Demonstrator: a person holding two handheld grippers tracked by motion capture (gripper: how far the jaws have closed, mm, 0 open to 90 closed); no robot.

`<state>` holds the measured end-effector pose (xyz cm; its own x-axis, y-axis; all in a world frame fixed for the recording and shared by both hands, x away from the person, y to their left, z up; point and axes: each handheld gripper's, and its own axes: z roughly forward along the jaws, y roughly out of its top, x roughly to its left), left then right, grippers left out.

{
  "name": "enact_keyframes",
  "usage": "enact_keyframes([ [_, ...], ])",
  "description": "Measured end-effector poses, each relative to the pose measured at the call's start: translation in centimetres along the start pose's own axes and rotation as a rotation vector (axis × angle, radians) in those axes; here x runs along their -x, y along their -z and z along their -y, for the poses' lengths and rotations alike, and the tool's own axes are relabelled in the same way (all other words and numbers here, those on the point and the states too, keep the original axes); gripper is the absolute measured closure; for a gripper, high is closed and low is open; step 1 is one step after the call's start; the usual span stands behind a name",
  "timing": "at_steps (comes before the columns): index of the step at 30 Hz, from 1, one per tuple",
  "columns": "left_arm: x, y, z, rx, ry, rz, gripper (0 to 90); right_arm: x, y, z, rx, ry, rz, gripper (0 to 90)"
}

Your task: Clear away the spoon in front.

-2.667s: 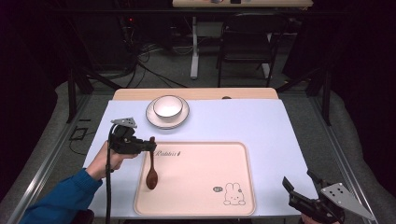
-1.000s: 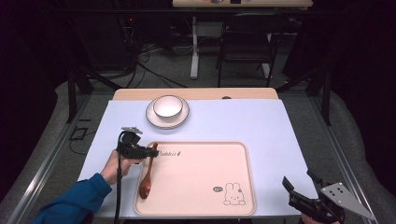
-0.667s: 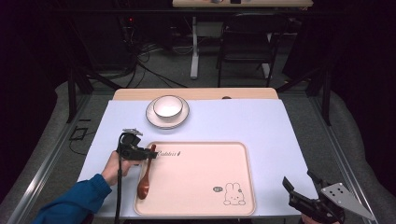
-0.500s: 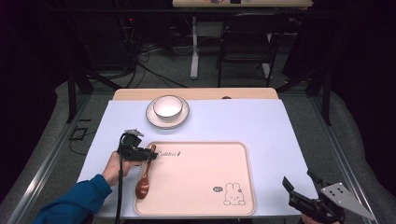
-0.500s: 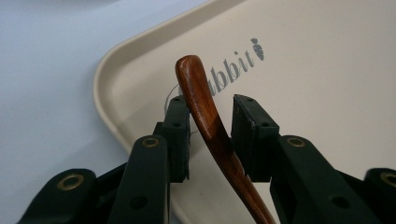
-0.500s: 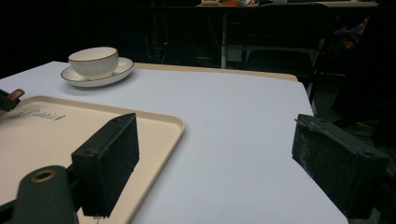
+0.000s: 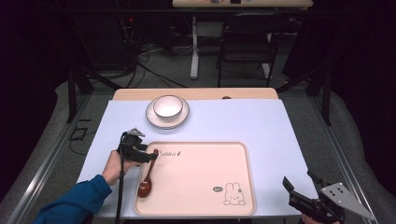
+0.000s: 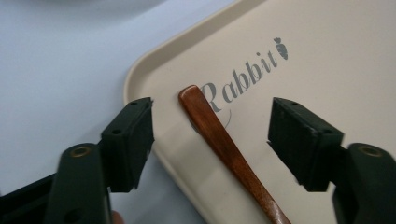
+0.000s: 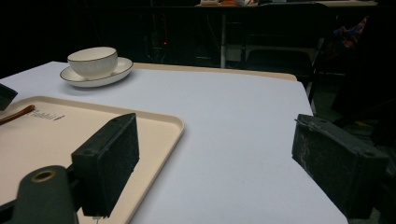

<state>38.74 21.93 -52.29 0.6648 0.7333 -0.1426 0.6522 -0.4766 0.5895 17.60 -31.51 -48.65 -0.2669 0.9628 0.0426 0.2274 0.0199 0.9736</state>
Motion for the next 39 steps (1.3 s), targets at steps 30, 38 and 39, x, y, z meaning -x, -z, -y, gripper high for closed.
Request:
enact_keyframes([
  [30,4.0,11.6,1.7,0.411,-0.057,-0.255,0.0,0.0,0.0,0.0,-0.001,-0.001,-0.001,13.8],
  [38,4.6,13.3,4.2,0.503,-0.058,-0.269,0.0,0.0,0.0,0.0,-0.002,-0.001,-0.001,13.8],
  [39,4.6,13.3,4.6,0.505,-0.054,-0.253,0.0,0.0,0.0,0.0,-0.002,-0.001,0.000,13.8],
])
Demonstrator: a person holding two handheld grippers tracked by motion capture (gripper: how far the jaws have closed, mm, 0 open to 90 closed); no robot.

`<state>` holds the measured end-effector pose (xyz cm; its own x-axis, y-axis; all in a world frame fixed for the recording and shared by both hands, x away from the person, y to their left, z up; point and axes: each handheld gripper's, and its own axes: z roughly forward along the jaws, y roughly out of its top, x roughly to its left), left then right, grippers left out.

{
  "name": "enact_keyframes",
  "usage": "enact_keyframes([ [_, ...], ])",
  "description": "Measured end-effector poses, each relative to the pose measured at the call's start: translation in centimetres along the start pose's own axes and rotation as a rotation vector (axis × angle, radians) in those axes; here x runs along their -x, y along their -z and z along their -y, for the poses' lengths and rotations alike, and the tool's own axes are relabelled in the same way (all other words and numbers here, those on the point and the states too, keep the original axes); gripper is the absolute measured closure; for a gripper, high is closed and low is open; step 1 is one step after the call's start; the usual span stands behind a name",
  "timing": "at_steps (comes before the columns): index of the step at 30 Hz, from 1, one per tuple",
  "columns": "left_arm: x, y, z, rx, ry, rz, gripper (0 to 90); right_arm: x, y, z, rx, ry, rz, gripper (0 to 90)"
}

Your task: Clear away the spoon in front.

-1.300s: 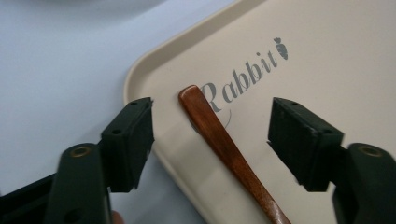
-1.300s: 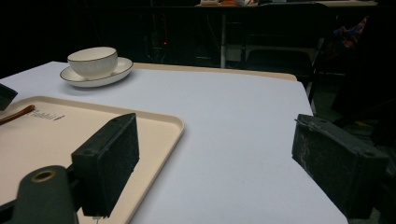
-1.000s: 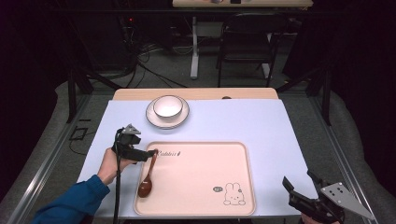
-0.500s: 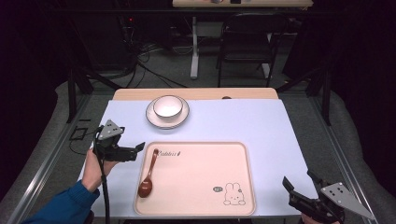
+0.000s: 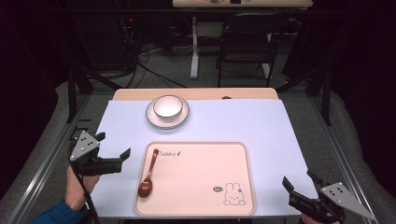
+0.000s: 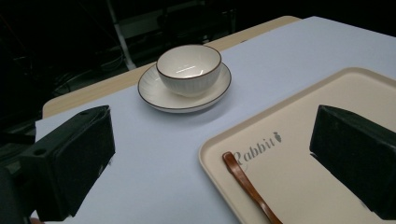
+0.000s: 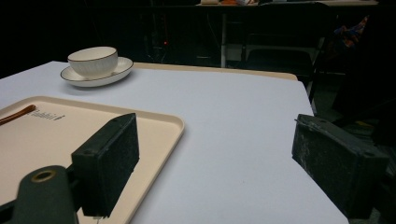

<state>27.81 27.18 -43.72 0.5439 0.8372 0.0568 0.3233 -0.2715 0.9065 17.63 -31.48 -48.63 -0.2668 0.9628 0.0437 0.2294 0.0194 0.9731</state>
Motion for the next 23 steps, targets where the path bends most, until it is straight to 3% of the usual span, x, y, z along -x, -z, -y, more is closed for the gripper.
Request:
enact_keyframes([
  [4,0.0,0.6,0.8,0.009,0.008,0.010,0.0,0.0,0.0,0.0,-0.001,0.000,-0.001,13.8],
  [10,-0.1,2.1,3.2,0.066,0.041,-0.006,0.0,0.0,0.0,0.0,-0.002,0.001,-0.001,13.8],
  [18,-0.5,2.8,5.3,0.066,0.105,-0.031,0.0,0.0,-0.1,0.0,-0.005,0.001,0.000,13.8],
  [23,-0.9,2.6,5.9,0.051,0.116,0.009,0.0,0.0,-0.1,0.0,-0.005,0.002,0.000,13.8],
])
